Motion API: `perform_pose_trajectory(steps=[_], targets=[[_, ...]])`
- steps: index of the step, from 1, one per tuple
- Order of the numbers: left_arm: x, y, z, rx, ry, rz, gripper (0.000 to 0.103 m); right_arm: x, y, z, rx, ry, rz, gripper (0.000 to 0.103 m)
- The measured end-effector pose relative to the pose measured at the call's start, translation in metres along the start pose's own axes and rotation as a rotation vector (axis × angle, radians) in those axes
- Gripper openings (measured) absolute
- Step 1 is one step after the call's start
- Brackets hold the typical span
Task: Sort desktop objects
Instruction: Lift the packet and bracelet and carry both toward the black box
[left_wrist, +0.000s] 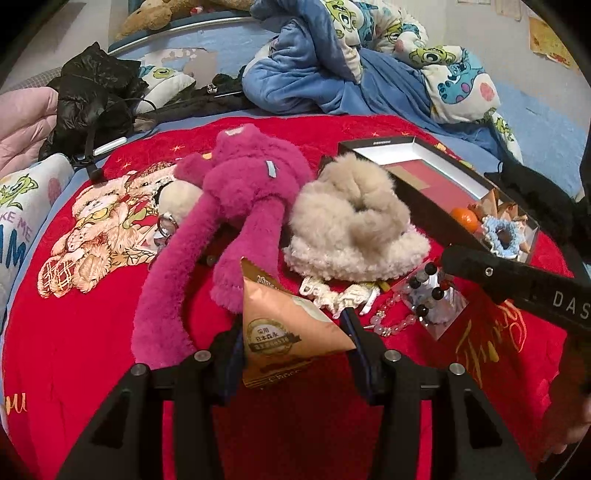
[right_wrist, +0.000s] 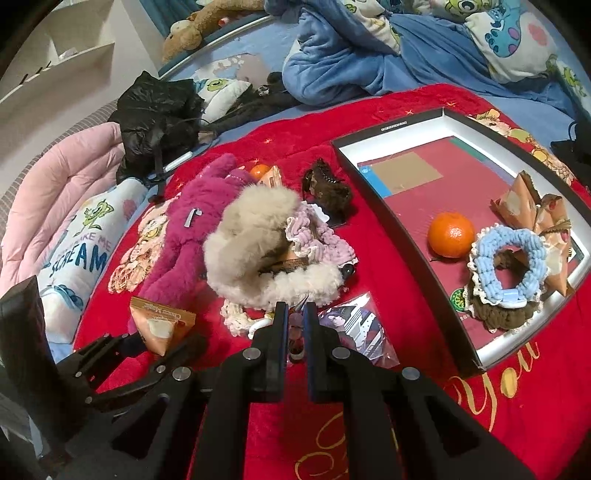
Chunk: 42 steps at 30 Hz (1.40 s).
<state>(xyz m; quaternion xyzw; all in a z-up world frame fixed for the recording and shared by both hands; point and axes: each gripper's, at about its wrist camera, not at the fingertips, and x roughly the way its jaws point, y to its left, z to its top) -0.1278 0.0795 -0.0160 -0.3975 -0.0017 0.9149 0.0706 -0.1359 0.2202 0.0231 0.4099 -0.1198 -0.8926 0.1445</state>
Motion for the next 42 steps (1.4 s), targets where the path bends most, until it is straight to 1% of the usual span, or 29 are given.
perform_pose_trajectory(steps=[4, 8, 11, 14, 16, 22, 28, 30, 32, 38, 42], targets=[[-0.003, -0.007, 0.002, -0.005, -0.012, -0.008, 0.050, -0.009, -0.003, 0.002, 0.011, -0.017, 0.007, 0.009], [-0.011, -0.021, 0.006, -0.001, -0.041, -0.037, 0.050, -0.022, -0.011, 0.004, 0.049, -0.049, 0.029, 0.009], [-0.017, -0.038, 0.007, 0.004, -0.060, -0.064, 0.050, -0.032, -0.016, 0.006, 0.071, -0.068, 0.037, 0.009], [-0.022, -0.061, 0.008, 0.029, -0.075, -0.083, 0.050, -0.043, -0.021, 0.007, 0.086, -0.090, 0.040, 0.009], [-0.023, -0.072, 0.008, 0.038, -0.076, -0.105, 0.050, -0.051, -0.025, 0.008, 0.096, -0.103, 0.040, 0.008], [-0.022, -0.100, 0.009, 0.043, -0.082, -0.144, 0.050, -0.074, -0.042, 0.007, 0.119, -0.135, 0.021, 0.009], [-0.022, -0.129, 0.009, 0.062, -0.098, -0.178, 0.050, -0.105, -0.067, 0.006, 0.137, -0.177, -0.011, 0.009], [-0.022, -0.139, 0.009, 0.068, -0.096, -0.196, 0.050, -0.116, -0.078, 0.005, 0.146, -0.192, -0.029, 0.009], [-0.023, -0.150, 0.010, 0.070, -0.095, -0.230, 0.050, -0.126, -0.090, 0.004, 0.160, -0.204, -0.043, 0.009], [-0.026, -0.183, 0.007, 0.111, -0.101, -0.279, 0.050, -0.155, -0.124, -0.001, 0.210, -0.242, -0.079, 0.009], [-0.024, -0.193, 0.006, 0.120, -0.098, -0.287, 0.050, -0.166, -0.135, -0.003, 0.222, -0.259, -0.088, 0.009]])
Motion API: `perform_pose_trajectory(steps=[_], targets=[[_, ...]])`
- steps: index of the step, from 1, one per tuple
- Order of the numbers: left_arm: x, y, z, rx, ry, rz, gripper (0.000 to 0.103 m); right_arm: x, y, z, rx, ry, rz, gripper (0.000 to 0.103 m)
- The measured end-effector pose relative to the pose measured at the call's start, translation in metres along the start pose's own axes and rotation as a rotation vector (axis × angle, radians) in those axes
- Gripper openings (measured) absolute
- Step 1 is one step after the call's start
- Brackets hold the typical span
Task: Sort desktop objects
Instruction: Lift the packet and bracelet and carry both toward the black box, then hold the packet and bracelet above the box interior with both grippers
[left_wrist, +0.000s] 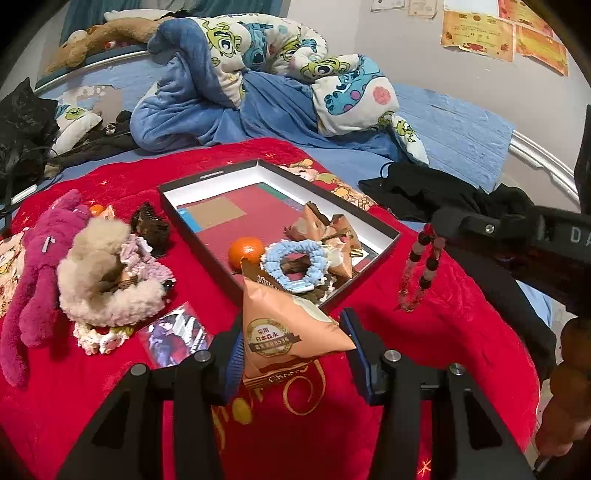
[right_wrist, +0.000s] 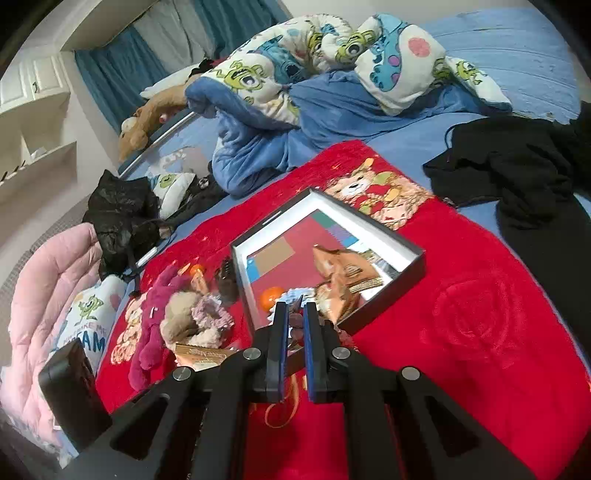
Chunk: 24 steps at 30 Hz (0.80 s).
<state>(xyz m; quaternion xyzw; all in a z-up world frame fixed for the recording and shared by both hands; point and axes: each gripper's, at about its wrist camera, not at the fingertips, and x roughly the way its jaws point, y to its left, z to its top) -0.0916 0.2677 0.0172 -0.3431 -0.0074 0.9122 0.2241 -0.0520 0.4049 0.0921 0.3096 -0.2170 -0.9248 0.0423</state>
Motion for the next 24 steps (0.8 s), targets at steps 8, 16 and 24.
perform_pose_trajectory(steps=[8, 16, 24], targets=[[0.008, 0.003, 0.003, -0.004, 0.011, -0.010, 0.050, 0.005, 0.001, 0.001, -0.023, 0.006, -0.005, 0.009], [0.012, 0.005, 0.008, 0.002, 0.012, -0.018, 0.050, 0.014, 0.015, 0.002, -0.076, 0.000, -0.015, 0.009], [0.023, 0.002, 0.018, 0.044, -0.001, 0.003, 0.050, 0.028, 0.018, 0.011, -0.073, -0.009, -0.007, 0.009]])
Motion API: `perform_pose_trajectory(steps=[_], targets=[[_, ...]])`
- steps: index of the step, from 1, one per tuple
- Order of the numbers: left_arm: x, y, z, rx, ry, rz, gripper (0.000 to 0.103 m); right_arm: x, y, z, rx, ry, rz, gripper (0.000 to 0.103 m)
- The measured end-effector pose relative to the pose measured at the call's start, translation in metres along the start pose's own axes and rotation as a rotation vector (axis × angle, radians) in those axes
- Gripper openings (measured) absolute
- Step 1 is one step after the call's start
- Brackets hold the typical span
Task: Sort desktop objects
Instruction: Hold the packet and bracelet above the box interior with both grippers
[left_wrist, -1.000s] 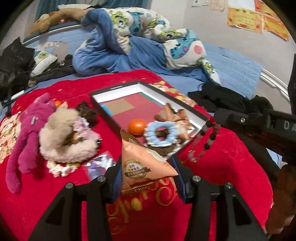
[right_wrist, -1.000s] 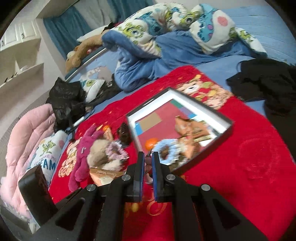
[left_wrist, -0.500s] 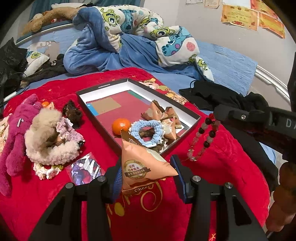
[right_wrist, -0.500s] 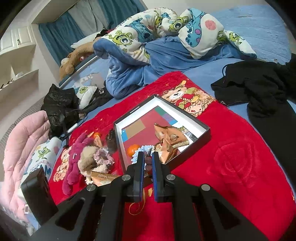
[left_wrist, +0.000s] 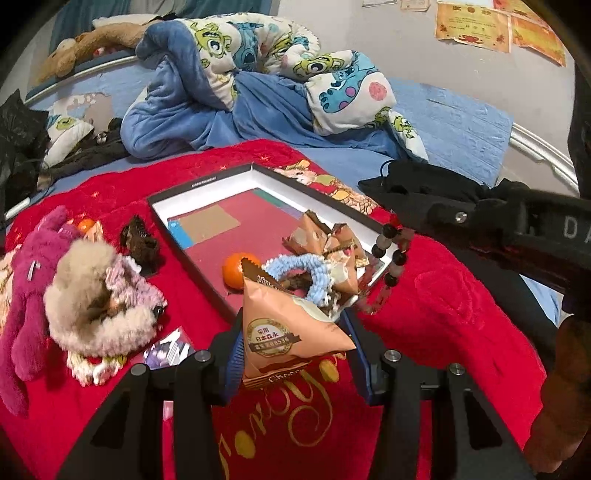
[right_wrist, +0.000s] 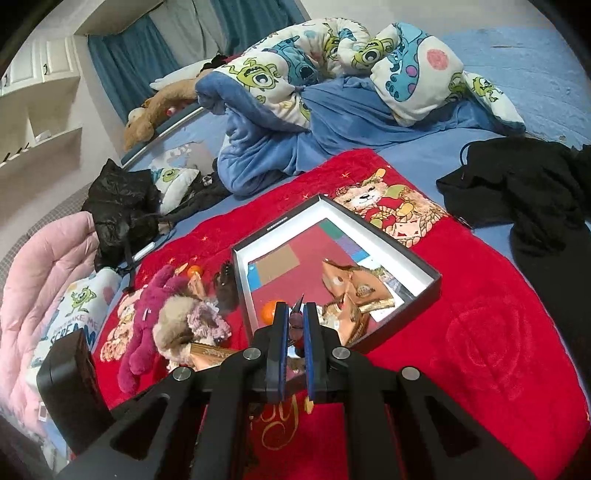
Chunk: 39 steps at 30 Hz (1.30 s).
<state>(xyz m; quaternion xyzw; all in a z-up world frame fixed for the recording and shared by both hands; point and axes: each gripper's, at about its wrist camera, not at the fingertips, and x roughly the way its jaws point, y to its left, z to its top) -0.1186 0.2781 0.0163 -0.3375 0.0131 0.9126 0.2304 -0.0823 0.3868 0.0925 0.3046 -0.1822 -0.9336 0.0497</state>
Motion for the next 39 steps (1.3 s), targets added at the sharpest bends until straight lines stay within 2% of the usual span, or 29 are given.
perform_pose_trajectory(steps=[7, 16, 20, 24, 27, 29, 32, 39], targets=[[0.019, -0.006, 0.007, 0.030, 0.012, 0.010, 0.050, 0.013, -0.002, 0.009, 0.019, -0.005, -0.007, 0.009], [0.043, -0.001, 0.020, -0.001, 0.011, -0.027, 0.050, 0.032, -0.001, 0.028, -0.022, -0.003, -0.063, 0.009], [0.056, 0.000, 0.026, 0.002, 0.021, -0.021, 0.050, 0.037, -0.006, 0.033, -0.007, -0.008, -0.052, 0.009], [0.072, 0.003, 0.022, -0.002, 0.047, -0.016, 0.050, 0.053, -0.015, 0.028, 0.027, 0.022, -0.066, 0.008], [0.076, 0.004, 0.015, 0.009, 0.038, 0.005, 0.050, 0.066, -0.017, 0.022, 0.018, 0.050, -0.111, 0.008], [0.072, 0.006, 0.014, -0.005, 0.012, 0.005, 0.050, 0.072, -0.019, 0.017, 0.022, 0.064, -0.109, 0.008], [0.075, 0.013, 0.012, -0.033, 0.018, -0.008, 0.050, 0.078, -0.022, 0.010, 0.013, 0.080, -0.121, 0.008], [0.076, 0.010, 0.011, -0.011, 0.017, 0.008, 0.050, 0.079, -0.022, 0.008, -0.007, 0.085, -0.122, 0.008]])
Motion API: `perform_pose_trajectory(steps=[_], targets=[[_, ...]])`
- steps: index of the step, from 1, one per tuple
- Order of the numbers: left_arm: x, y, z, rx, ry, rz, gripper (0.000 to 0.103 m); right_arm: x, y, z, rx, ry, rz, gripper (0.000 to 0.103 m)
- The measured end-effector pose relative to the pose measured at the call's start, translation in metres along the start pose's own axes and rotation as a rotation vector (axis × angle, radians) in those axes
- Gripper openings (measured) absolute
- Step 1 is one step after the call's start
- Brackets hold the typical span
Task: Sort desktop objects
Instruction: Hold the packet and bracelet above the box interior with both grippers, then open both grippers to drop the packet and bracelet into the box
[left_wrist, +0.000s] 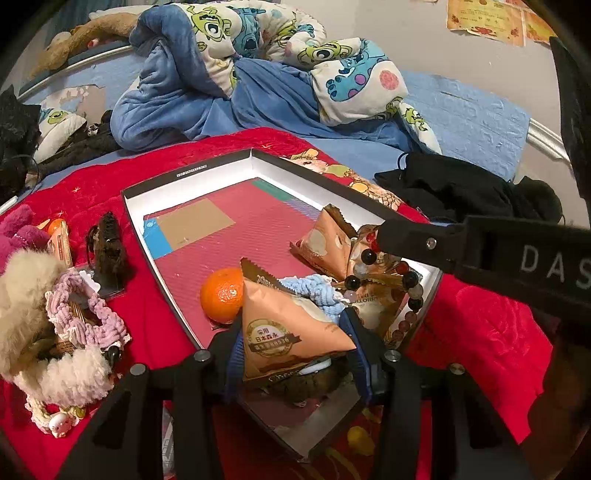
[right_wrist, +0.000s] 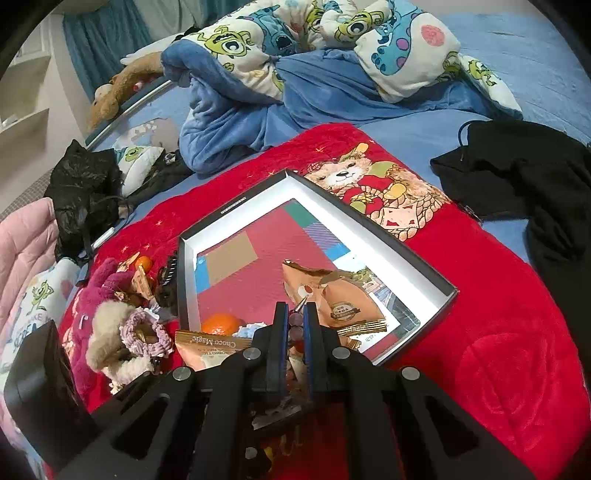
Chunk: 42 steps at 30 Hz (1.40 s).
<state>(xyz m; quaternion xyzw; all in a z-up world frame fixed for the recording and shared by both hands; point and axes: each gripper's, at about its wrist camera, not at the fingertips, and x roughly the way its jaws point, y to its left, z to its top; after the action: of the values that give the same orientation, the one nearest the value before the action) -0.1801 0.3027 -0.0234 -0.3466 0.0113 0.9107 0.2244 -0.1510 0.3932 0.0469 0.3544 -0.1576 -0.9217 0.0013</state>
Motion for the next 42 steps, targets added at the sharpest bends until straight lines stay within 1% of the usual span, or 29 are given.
perform_pose_trajectory(steps=[7, 18, 21, 22, 23, 24, 25, 26, 27, 28, 29, 30, 31, 32, 34, 35, 37, 40, 42], targets=[[0.000, -0.001, 0.000, 0.009, -0.001, 0.008, 0.050, 0.001, 0.000, -0.001, -0.002, 0.006, -0.010, 0.008], [0.000, -0.002, 0.000, 0.013, -0.001, 0.008, 0.050, 0.000, 0.001, -0.001, -0.001, 0.006, 0.019, 0.008], [0.000, -0.004, -0.001, 0.022, -0.001, 0.008, 0.056, -0.003, 0.002, 0.001, -0.001, -0.012, 0.031, 0.012], [-0.001, -0.006, -0.001, 0.031, -0.001, 0.010, 0.060, -0.005, 0.002, 0.003, 0.001, -0.020, 0.045, 0.012], [-0.001, -0.009, -0.001, 0.043, -0.001, 0.009, 0.068, -0.008, 0.002, 0.004, 0.002, -0.029, 0.058, 0.013], [-0.002, -0.012, -0.001, 0.057, -0.006, 0.012, 0.073, -0.011, 0.002, 0.005, 0.003, -0.044, 0.066, 0.014], [-0.005, -0.013, -0.002, 0.061, -0.020, 0.030, 0.084, -0.014, 0.001, 0.007, 0.004, -0.054, 0.071, 0.023], [-0.008, -0.014, -0.001, 0.064, -0.032, 0.033, 0.095, -0.017, 0.000, 0.008, 0.009, -0.060, 0.074, 0.037], [-0.010, -0.014, -0.001, 0.063, -0.042, 0.021, 0.101, -0.019, -0.002, 0.008, 0.020, -0.067, 0.072, 0.042], [-0.012, -0.013, -0.001, 0.061, -0.050, 0.010, 0.103, -0.021, -0.005, 0.009, 0.032, -0.074, 0.074, 0.049], [-0.013, -0.012, -0.001, 0.054, -0.045, 0.006, 0.103, -0.023, -0.008, 0.009, 0.045, -0.084, 0.079, 0.056], [-0.013, -0.012, -0.001, 0.054, -0.038, 0.004, 0.103, -0.026, -0.010, 0.010, 0.057, -0.094, 0.086, 0.061], [-0.013, -0.012, -0.001, 0.061, -0.034, 0.004, 0.103, -0.028, -0.014, 0.010, 0.071, -0.102, 0.090, 0.070], [-0.014, -0.013, 0.000, 0.065, -0.030, 0.006, 0.103, -0.030, -0.016, 0.011, 0.081, -0.109, 0.093, 0.074], [-0.015, -0.013, 0.000, 0.065, -0.031, 0.005, 0.103, -0.035, -0.019, 0.012, 0.095, -0.124, 0.096, 0.075], [-0.016, -0.014, 0.000, 0.062, -0.030, 0.006, 0.103, -0.037, -0.021, 0.012, 0.100, -0.130, 0.099, 0.077], [-0.017, -0.013, 0.000, 0.053, -0.033, 0.002, 0.103, -0.042, -0.024, 0.013, 0.108, -0.141, 0.106, 0.080], [-0.021, -0.009, 0.002, 0.040, -0.045, 0.003, 0.103, -0.045, -0.025, 0.013, 0.103, -0.149, 0.099, 0.081], [-0.024, -0.006, 0.003, 0.029, -0.052, -0.014, 0.103, -0.046, -0.024, 0.013, 0.094, -0.147, 0.092, 0.082]])
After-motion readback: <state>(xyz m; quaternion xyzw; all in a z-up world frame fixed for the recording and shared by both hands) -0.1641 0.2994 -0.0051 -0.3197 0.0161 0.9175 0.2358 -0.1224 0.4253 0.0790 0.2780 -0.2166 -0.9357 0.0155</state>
